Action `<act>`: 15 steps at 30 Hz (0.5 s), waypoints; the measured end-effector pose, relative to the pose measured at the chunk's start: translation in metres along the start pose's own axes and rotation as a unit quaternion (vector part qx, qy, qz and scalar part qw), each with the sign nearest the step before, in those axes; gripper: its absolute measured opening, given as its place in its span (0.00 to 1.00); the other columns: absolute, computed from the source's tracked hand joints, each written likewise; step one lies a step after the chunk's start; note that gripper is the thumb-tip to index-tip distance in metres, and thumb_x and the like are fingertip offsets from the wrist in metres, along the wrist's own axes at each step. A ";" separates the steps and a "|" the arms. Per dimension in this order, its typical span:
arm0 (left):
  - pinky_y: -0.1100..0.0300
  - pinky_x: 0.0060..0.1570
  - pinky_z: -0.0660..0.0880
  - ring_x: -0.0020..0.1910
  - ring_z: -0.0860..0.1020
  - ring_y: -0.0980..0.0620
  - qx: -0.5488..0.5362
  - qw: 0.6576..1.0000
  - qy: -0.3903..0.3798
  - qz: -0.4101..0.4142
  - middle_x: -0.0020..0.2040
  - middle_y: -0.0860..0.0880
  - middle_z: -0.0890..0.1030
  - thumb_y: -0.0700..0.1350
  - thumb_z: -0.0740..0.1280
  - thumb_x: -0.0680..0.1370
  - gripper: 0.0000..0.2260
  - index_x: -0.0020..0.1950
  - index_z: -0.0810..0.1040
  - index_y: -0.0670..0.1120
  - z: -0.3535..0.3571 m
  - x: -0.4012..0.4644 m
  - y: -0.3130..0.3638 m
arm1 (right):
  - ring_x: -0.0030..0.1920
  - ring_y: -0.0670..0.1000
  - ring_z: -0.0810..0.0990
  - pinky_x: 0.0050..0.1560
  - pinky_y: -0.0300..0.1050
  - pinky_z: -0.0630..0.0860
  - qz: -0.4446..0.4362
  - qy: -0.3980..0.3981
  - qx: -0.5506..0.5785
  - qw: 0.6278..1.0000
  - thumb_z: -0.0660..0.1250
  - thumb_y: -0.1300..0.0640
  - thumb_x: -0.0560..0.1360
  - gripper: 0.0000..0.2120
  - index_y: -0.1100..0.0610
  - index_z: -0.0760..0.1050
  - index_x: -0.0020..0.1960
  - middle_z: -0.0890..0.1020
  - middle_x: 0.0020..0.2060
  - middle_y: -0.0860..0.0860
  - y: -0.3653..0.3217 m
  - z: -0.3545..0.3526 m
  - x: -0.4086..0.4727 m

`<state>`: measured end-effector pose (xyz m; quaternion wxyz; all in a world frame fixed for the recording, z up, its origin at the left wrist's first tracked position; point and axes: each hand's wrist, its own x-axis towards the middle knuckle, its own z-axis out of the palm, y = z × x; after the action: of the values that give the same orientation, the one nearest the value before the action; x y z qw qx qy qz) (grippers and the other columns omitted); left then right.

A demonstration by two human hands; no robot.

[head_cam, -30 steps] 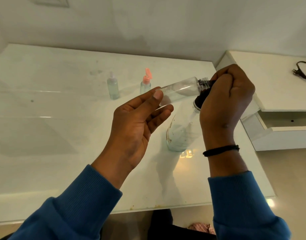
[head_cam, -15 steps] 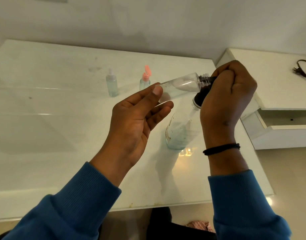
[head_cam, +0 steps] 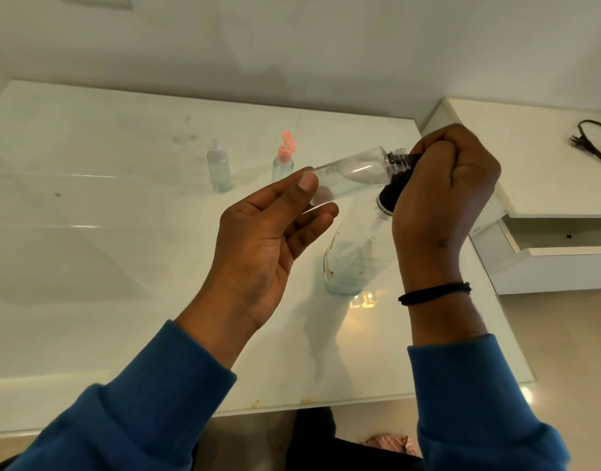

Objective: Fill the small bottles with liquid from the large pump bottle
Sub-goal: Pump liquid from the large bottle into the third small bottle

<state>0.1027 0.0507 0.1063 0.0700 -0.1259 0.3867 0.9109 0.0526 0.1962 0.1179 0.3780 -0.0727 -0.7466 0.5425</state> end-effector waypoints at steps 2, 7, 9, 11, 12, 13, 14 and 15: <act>0.62 0.44 0.82 0.46 0.86 0.48 0.001 1.000 -0.003 0.002 0.53 0.42 0.86 0.45 0.72 0.71 0.20 0.61 0.82 0.40 0.001 0.001 0.000 | 0.26 0.42 0.68 0.30 0.38 0.64 -0.007 0.002 0.001 1.000 0.53 0.68 0.71 0.12 0.61 0.72 0.34 0.69 0.22 0.41 0.000 0.000 0.001; 0.63 0.44 0.81 0.46 0.86 0.48 0.002 1.000 0.003 0.003 0.52 0.43 0.87 0.45 0.72 0.71 0.20 0.61 0.82 0.40 0.000 0.000 0.000 | 0.25 0.42 0.67 0.30 0.36 0.63 0.000 0.006 0.015 1.000 0.53 0.69 0.71 0.12 0.62 0.71 0.34 0.68 0.22 0.41 0.003 0.004 -0.005; 0.63 0.44 0.81 0.45 0.86 0.48 0.002 1.000 0.003 0.002 0.51 0.43 0.87 0.45 0.72 0.71 0.20 0.61 0.82 0.40 0.001 0.000 0.000 | 0.25 0.42 0.68 0.30 0.35 0.63 0.001 -0.002 0.003 1.000 0.53 0.69 0.71 0.12 0.63 0.71 0.33 0.69 0.21 0.41 0.001 0.001 -0.001; 0.62 0.44 0.81 0.45 0.86 0.48 0.001 1.000 -0.001 0.003 0.52 0.42 0.86 0.45 0.72 0.71 0.19 0.61 0.82 0.40 0.001 0.000 -0.001 | 0.26 0.42 0.68 0.32 0.37 0.64 -0.009 0.000 -0.008 1.000 0.54 0.69 0.71 0.12 0.63 0.71 0.33 0.69 0.21 0.41 0.000 0.000 0.001; 0.62 0.44 0.81 0.45 0.86 0.48 0.001 1.000 -0.001 0.003 0.52 0.42 0.86 0.45 0.72 0.71 0.19 0.61 0.82 0.40 0.001 0.000 -0.001 | 0.27 0.42 0.67 0.32 0.37 0.64 -0.010 0.003 -0.004 1.000 0.54 0.68 0.71 0.12 0.62 0.71 0.33 0.69 0.22 0.41 0.001 0.001 0.001; 0.62 0.43 0.81 0.46 0.86 0.48 0.002 1.000 0.002 0.003 0.52 0.42 0.86 0.45 0.72 0.71 0.19 0.61 0.82 0.40 0.001 0.001 -0.001 | 0.26 0.42 0.67 0.31 0.37 0.64 -0.007 0.007 0.007 1.000 0.53 0.68 0.71 0.12 0.61 0.71 0.33 0.69 0.22 0.41 0.001 0.002 -0.001; 0.62 0.44 0.81 0.46 0.86 0.48 0.002 1.000 0.004 0.003 0.52 0.42 0.86 0.45 0.72 0.71 0.19 0.61 0.82 0.39 0.000 0.001 -0.001 | 0.26 0.42 0.66 0.30 0.38 0.63 0.001 0.009 0.020 1.000 0.53 0.69 0.71 0.12 0.60 0.70 0.33 0.68 0.22 0.41 0.002 0.004 -0.004; 0.62 0.44 0.81 0.46 0.86 0.48 0.002 1.000 0.005 0.002 0.52 0.43 0.86 0.45 0.72 0.71 0.20 0.61 0.82 0.39 0.000 0.000 -0.001 | 0.25 0.43 0.66 0.29 0.39 0.63 0.010 0.010 0.029 0.999 0.53 0.69 0.71 0.12 0.59 0.69 0.33 0.68 0.22 0.41 0.003 0.005 -0.005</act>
<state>0.1026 0.0514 0.1052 0.0662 -0.1294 0.3896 0.9094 0.0519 0.1912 0.1124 0.3821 -0.0751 -0.7261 0.5667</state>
